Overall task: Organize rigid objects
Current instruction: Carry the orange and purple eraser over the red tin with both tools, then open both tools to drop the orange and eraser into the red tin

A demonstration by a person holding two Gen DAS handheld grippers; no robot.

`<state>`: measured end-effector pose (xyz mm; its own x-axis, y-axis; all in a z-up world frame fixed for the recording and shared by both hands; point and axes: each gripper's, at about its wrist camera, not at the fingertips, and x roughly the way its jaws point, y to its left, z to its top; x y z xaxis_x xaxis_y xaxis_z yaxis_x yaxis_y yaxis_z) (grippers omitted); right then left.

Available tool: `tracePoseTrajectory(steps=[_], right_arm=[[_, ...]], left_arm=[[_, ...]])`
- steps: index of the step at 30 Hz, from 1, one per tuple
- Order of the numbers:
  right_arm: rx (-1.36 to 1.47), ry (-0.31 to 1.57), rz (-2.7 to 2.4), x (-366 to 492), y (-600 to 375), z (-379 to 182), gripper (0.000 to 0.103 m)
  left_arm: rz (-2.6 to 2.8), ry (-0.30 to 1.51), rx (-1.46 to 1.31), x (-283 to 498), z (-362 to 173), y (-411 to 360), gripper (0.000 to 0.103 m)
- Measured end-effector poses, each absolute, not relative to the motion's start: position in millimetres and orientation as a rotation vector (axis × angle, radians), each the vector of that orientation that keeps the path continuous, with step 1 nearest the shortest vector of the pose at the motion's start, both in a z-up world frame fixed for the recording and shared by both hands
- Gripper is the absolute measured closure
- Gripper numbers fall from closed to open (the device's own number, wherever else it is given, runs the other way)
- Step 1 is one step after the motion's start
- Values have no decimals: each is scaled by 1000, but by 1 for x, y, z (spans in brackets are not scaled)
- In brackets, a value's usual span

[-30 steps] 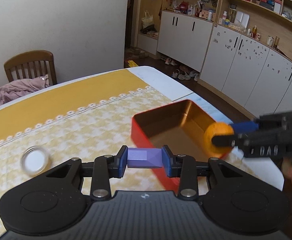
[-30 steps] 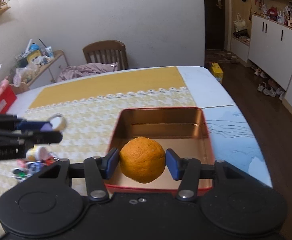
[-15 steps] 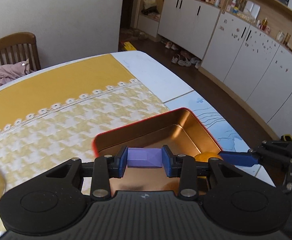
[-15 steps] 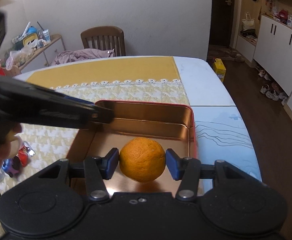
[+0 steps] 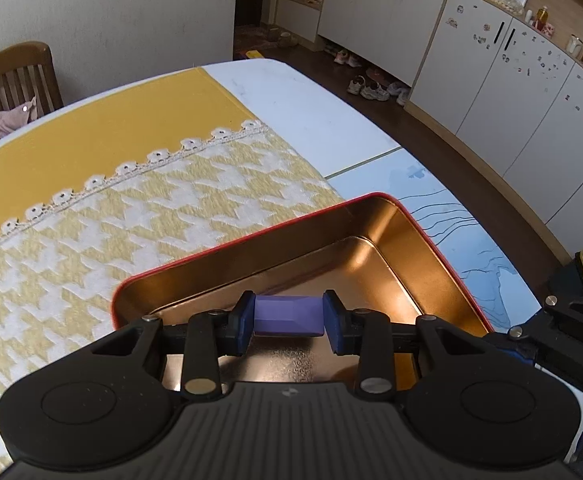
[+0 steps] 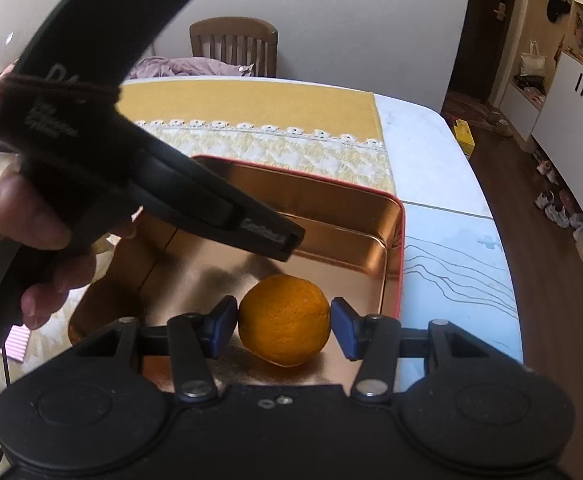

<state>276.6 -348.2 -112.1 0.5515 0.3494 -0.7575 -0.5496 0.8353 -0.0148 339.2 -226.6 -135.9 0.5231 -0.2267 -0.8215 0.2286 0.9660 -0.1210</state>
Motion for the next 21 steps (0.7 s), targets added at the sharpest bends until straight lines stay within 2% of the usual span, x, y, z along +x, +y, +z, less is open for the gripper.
tracePoseTrajectory(steps=[7, 21], right_arm=[[-264, 844, 549, 282, -348, -119, 52], [-219, 868, 546, 286, -349, -112, 52]], left_arm=[[-246, 1024, -10, 343, -150, -223, 68], [-226, 1027, 54, 336, -146, -227, 66]])
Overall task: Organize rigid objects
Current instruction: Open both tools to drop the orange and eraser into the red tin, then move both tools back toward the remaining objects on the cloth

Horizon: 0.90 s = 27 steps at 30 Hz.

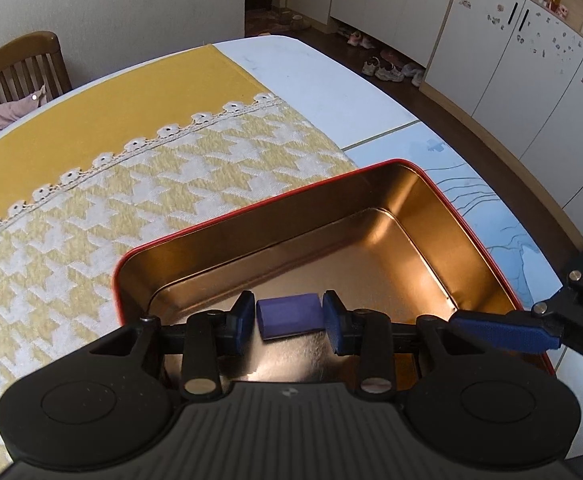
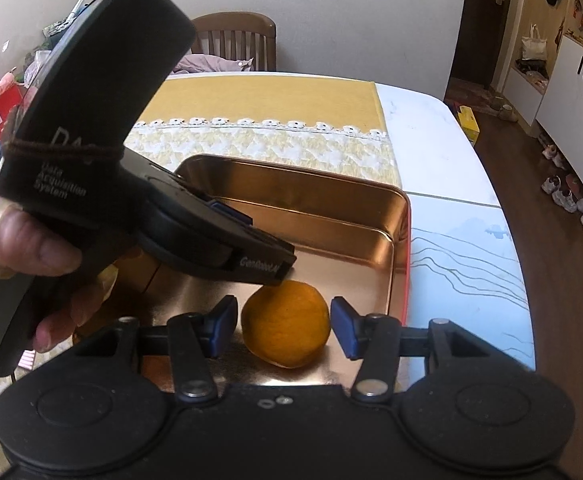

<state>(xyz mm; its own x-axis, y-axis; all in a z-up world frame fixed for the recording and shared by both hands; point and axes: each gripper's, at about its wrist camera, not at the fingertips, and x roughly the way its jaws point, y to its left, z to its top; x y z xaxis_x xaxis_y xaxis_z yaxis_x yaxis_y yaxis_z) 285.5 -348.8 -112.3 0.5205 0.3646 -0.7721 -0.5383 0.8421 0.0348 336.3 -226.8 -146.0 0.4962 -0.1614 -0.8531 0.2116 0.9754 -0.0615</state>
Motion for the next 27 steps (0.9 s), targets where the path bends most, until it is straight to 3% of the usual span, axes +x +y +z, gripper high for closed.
tracePoseTrajectory(steps=[2, 5, 7, 14, 18, 24, 27], right_arm=[[-214, 866, 545, 283, -348, -111, 51], [-200, 862, 543, 280, -347, -106, 45], [-192, 854, 542, 277, -348, -104, 39], [-171, 830, 527, 262, -348, -91, 33], [-148, 802, 520, 251, -348, -80, 21], [-118, 770, 516, 234, -349, -67, 16], [-98, 746, 522, 225, -349, -59, 11]], left_arm=[[-231, 1011, 58, 332, -141, -225, 63], [-231, 980, 62, 324, -132, -221, 51], [-235, 964, 49, 318, -126, -217, 50], [-227, 902, 12, 295, -101, -198, 50], [-240, 869, -30, 277, -88, -183, 49], [-246, 818, -25, 246, -69, -168, 49], [-256, 787, -38, 229, -60, -159, 39]])
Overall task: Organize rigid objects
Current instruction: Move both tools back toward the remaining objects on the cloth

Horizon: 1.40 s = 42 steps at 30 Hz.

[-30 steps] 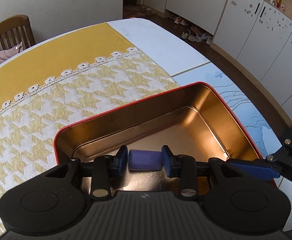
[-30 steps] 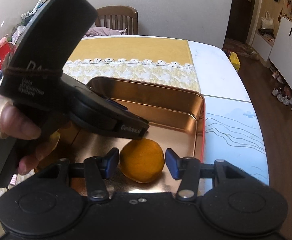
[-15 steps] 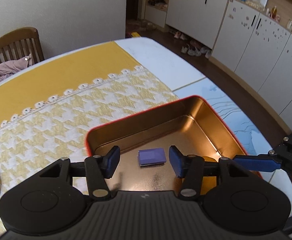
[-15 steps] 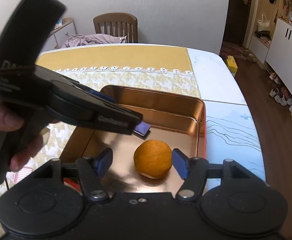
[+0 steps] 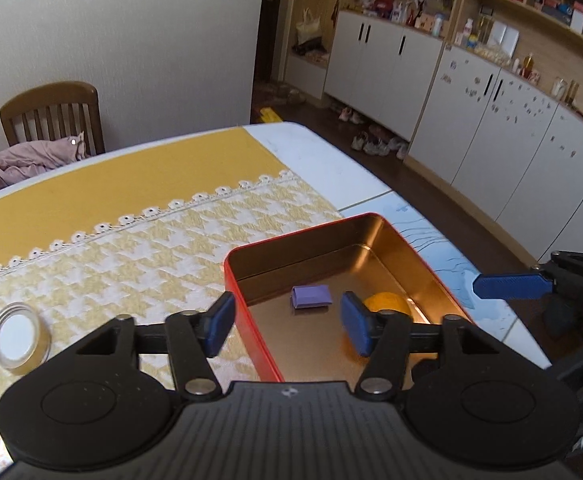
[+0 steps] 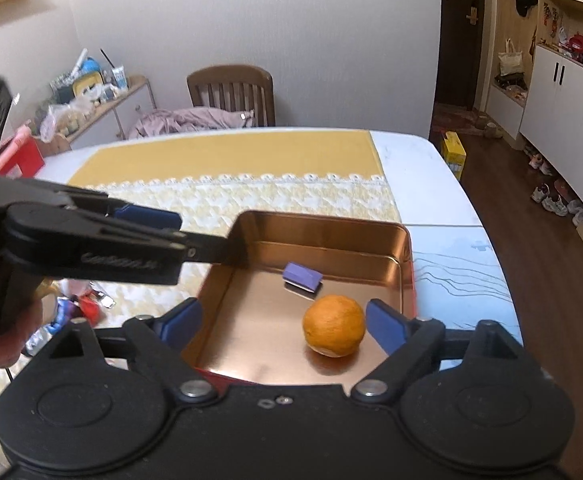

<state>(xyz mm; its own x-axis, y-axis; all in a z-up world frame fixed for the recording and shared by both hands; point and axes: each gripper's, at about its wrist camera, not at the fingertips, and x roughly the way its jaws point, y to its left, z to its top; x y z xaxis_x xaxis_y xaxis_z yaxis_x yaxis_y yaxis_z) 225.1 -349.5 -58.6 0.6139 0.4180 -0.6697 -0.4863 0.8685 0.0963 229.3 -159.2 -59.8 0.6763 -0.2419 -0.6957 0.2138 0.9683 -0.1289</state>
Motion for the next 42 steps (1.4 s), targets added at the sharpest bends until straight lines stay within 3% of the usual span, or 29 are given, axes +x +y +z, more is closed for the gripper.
tracePoseTrajectory(steps=[12, 22, 25, 42], right_arm=[[-40, 690, 523, 183, -333, -41, 4], [-65, 685, 569, 154, -291, -43, 4], [-58, 695, 577, 150, -281, -48, 4], [-196, 794, 649, 122, -210, -105, 3]], left_arm=[[-255, 704, -45, 161, -37, -121, 32], [-203, 662, -71, 114, -31, -65, 29], [-187, 648, -76, 100, -32, -46, 20], [-95, 753, -84, 53, -97, 28, 16]])
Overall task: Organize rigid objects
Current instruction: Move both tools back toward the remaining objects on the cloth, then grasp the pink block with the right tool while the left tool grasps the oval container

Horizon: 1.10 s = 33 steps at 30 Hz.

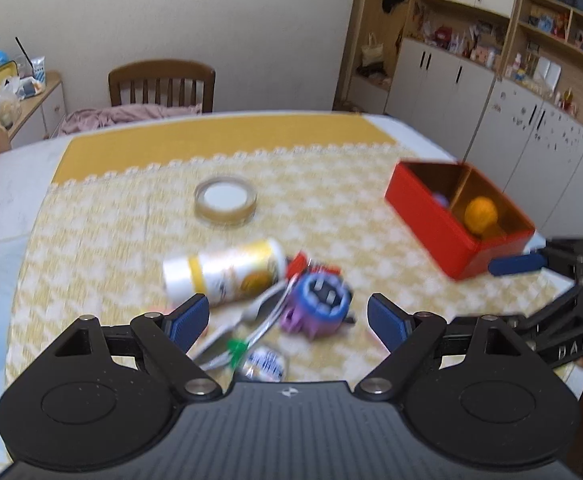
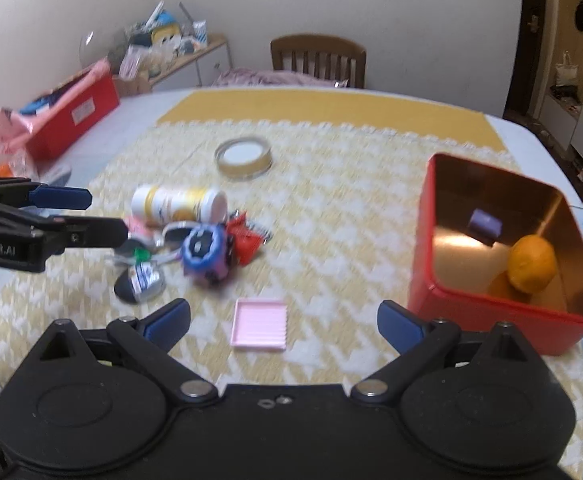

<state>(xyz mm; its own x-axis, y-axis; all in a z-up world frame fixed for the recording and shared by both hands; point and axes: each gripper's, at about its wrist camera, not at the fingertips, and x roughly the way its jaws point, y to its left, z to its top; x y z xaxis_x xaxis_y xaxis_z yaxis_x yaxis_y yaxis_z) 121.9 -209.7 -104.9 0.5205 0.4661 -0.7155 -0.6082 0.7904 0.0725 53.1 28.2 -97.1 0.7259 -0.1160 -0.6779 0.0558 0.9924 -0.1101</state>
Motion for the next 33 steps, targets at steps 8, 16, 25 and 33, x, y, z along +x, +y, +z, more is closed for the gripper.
tracePoseTrajectory(steps=[8, 16, 25, 33], right_arm=[[-262, 849, 674, 120, -188, -130, 11], [-284, 896, 682, 125, -175, -146, 28], [-249, 935, 659, 130, -178, -155, 46], [-245, 935, 650, 132, -177, -154, 55]], left_arm=[[-119, 865, -25, 41, -143, 24, 16], [-95, 892, 8, 46, -162, 18, 16], [-69, 898, 24, 56, -167, 13, 25], [-70, 892, 56, 61, -166, 4, 39]])
